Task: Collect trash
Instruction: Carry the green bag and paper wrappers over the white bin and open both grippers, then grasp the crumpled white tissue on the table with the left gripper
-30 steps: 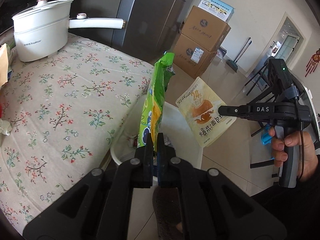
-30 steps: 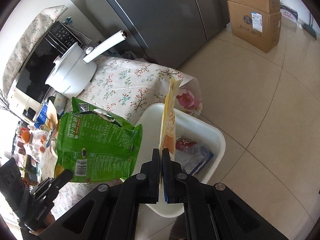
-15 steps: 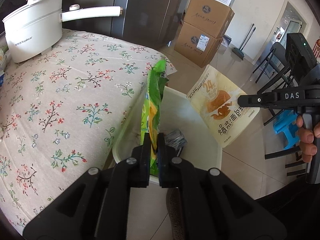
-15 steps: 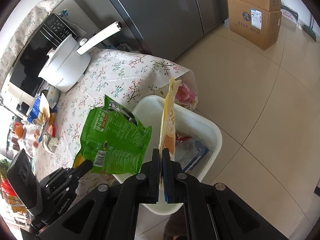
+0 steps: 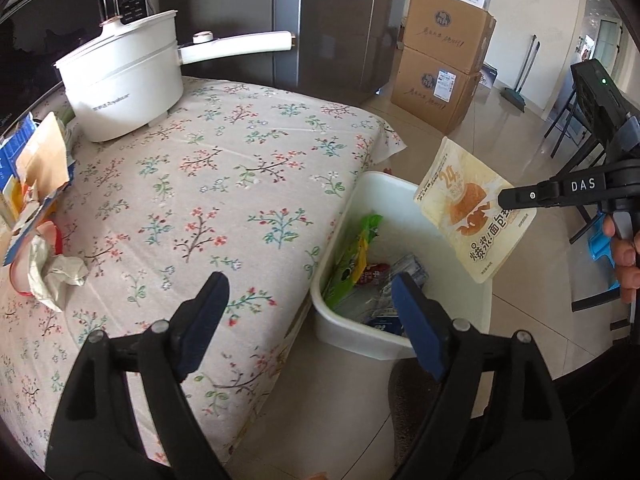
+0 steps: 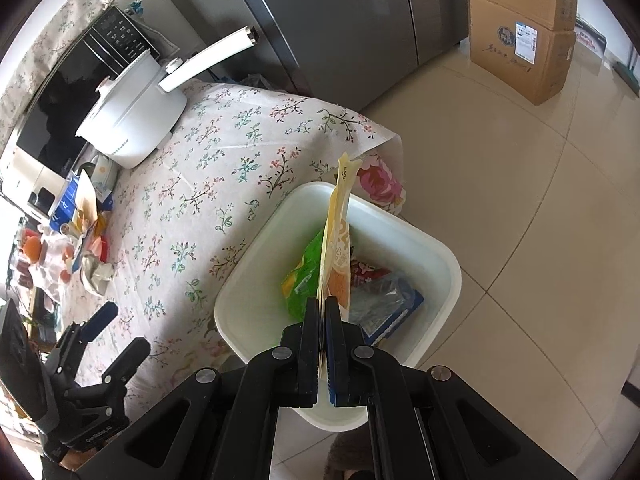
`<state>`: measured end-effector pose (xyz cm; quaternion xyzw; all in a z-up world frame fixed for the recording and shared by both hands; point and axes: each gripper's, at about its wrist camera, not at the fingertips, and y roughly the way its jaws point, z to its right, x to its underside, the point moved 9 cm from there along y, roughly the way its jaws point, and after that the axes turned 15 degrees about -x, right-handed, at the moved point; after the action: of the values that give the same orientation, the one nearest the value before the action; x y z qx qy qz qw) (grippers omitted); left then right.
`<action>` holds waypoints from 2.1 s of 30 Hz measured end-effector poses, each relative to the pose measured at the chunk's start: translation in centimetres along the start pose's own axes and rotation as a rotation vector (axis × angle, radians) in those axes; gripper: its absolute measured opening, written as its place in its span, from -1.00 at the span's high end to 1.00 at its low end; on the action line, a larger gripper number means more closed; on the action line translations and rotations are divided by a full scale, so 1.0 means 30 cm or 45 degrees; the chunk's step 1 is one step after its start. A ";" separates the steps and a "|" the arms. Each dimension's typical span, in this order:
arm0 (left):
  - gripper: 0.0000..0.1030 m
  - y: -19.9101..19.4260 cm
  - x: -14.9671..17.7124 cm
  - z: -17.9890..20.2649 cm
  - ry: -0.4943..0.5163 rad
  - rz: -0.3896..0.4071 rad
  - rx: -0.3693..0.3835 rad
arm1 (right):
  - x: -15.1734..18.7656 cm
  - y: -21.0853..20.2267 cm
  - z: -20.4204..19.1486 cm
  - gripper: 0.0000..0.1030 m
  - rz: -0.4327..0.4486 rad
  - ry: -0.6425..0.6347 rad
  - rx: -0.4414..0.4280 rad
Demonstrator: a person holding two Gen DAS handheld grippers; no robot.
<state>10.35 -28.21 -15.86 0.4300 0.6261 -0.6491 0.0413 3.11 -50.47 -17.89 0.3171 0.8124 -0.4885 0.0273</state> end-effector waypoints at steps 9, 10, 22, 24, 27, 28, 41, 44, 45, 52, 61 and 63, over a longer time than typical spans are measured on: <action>-0.83 -0.056 0.011 -0.165 -0.070 0.018 -0.089 | -0.015 0.023 -0.044 -0.03 -0.001 0.046 -0.006; -0.83 -0.060 0.013 -0.180 -0.076 0.018 -0.096 | -0.019 0.020 -0.058 -0.12 0.013 0.048 -0.018; -0.84 -0.091 0.067 -0.385 -0.174 -0.020 -0.186 | -0.045 0.074 -0.247 -0.33 0.022 -0.062 -0.023; -0.84 -0.093 0.079 -0.436 -0.203 -0.034 -0.209 | -0.049 0.089 -0.280 -0.35 0.022 -0.087 -0.017; -0.84 -0.084 0.099 -0.515 -0.260 -0.064 -0.220 | -0.052 0.114 -0.324 -0.37 0.019 -0.126 -0.012; -0.84 -0.080 0.104 -0.542 -0.283 -0.073 -0.218 | -0.053 0.125 -0.339 -0.38 0.018 -0.138 -0.008; -0.62 0.093 0.103 -0.795 -0.501 -0.064 -0.211 | -0.084 0.288 -0.542 -0.40 -0.017 -0.201 -0.057; -0.35 0.159 0.114 -0.818 -0.532 -0.088 -0.218 | -0.092 0.327 -0.583 -0.40 -0.033 -0.193 -0.081; -0.29 0.177 0.116 -0.825 -0.541 -0.093 -0.226 | -0.093 0.338 -0.595 -0.40 -0.038 -0.193 -0.088; 0.20 0.263 0.121 -0.837 -0.601 -0.142 -0.250 | -0.083 0.392 -0.656 -0.40 -0.078 -0.208 -0.114; 0.53 0.224 0.125 -0.846 -0.607 -0.155 -0.269 | -0.071 0.396 -0.649 -0.40 -0.091 -0.215 -0.094; 0.54 0.197 0.138 -0.847 -0.597 -0.165 -0.263 | -0.070 0.399 -0.652 -0.40 -0.093 -0.216 -0.091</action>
<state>24.13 -5.90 -19.06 0.2203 0.6886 -0.6650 0.1874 16.47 -31.78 -16.26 0.2436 0.8351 -0.4851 0.0896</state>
